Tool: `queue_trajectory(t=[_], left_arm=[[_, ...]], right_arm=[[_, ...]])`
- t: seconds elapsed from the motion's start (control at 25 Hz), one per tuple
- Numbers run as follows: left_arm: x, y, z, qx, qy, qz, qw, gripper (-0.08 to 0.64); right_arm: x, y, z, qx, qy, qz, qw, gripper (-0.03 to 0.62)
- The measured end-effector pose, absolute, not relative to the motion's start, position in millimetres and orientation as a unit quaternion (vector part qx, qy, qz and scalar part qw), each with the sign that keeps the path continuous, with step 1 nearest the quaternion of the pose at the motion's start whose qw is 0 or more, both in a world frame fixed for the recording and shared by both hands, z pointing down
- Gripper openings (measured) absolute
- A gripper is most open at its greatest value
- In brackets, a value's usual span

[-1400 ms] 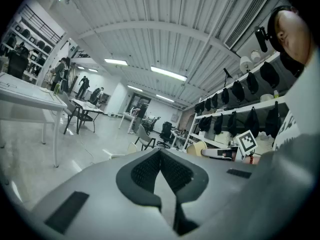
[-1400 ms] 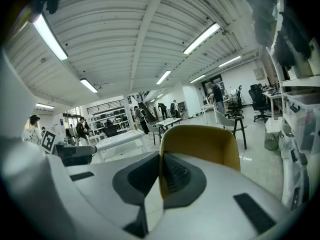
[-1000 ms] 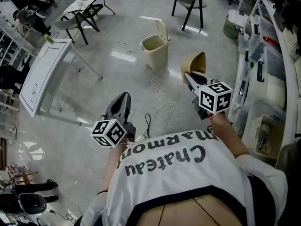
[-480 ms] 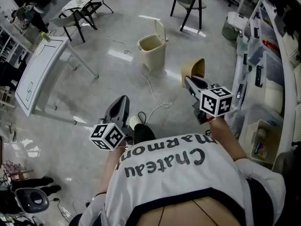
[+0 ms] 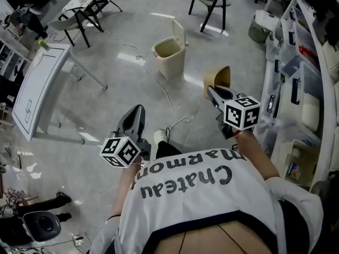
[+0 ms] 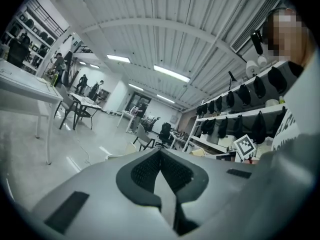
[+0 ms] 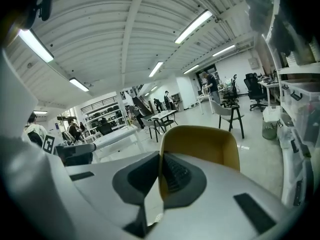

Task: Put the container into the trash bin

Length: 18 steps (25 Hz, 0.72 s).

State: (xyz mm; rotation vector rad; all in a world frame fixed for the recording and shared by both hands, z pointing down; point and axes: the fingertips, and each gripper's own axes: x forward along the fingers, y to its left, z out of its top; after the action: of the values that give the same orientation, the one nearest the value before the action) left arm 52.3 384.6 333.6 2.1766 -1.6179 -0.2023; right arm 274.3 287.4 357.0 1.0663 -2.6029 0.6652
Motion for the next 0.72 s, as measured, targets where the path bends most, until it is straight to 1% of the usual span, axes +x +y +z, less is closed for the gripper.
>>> queue_trajectory(t=[0.2, 0.52, 0.72], left_arm=[[21, 349, 331, 0.784, -0.577, -0.072, 0.219, 0.023], [-40, 282, 320, 0.791, -0.567, -0.06, 0.22, 0.023], [-74, 240, 306, 0.802, -0.558, -0.06, 0.207, 0.023]], right_arm=[[238, 251, 353, 0.364, -0.893, 0.228, 0.133, 0.035], [177, 190, 343, 0.373, -0.889, 0.236, 0.125, 0.035], [151, 160, 335, 0.388, -0.884, 0.236, 0.114, 0.035]])
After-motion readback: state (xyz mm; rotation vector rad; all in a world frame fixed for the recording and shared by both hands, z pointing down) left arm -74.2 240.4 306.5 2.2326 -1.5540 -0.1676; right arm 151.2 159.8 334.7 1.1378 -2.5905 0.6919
